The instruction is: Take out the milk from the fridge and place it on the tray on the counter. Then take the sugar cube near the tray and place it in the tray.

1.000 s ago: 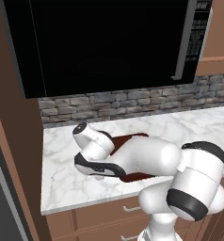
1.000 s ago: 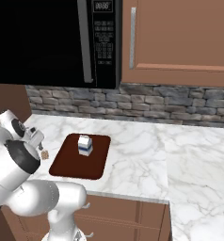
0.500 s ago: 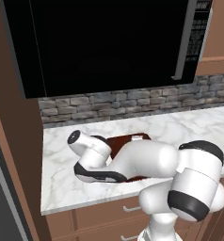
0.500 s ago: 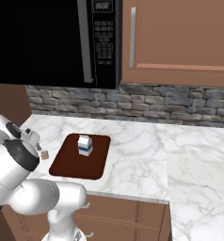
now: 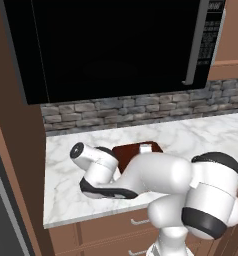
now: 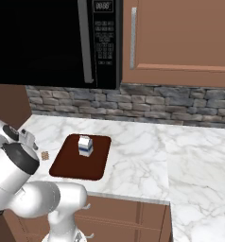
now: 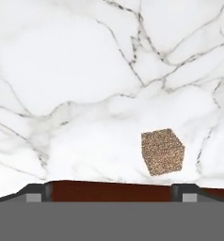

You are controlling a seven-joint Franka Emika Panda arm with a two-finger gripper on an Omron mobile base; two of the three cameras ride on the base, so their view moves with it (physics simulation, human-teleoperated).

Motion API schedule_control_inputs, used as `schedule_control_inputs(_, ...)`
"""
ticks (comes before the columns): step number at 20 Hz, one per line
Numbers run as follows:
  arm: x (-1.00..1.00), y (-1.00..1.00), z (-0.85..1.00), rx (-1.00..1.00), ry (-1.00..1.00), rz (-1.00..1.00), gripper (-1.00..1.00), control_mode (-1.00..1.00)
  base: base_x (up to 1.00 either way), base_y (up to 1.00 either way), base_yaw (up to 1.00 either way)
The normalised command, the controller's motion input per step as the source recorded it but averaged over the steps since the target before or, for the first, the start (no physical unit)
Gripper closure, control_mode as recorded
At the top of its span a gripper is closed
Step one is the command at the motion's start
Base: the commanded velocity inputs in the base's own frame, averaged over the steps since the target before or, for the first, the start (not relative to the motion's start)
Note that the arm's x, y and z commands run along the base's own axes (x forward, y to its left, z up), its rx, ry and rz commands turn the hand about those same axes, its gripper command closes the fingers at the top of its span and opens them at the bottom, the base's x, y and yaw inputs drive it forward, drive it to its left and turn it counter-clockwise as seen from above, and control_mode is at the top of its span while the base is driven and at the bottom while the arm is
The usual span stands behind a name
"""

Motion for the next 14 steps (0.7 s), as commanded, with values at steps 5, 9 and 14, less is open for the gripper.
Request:
schedule_control_inputs(5, 0.0, 0.0, 0.0, -0.02, 0.03, 0.17, -1.0, -1.0, 0.0, 0.0, 0.0)
schedule_control_inputs(9, 0.0, 0.0, 0.0, -0.02, 0.01, 0.12, -1.0, -1.0, 0.0, 0.0, 0.0)
schedule_control_inputs(14, 0.03, 0.0, 0.0, -0.02, 0.02, 0.03, -1.0, -1.0, 0.0, 0.0, 0.0)
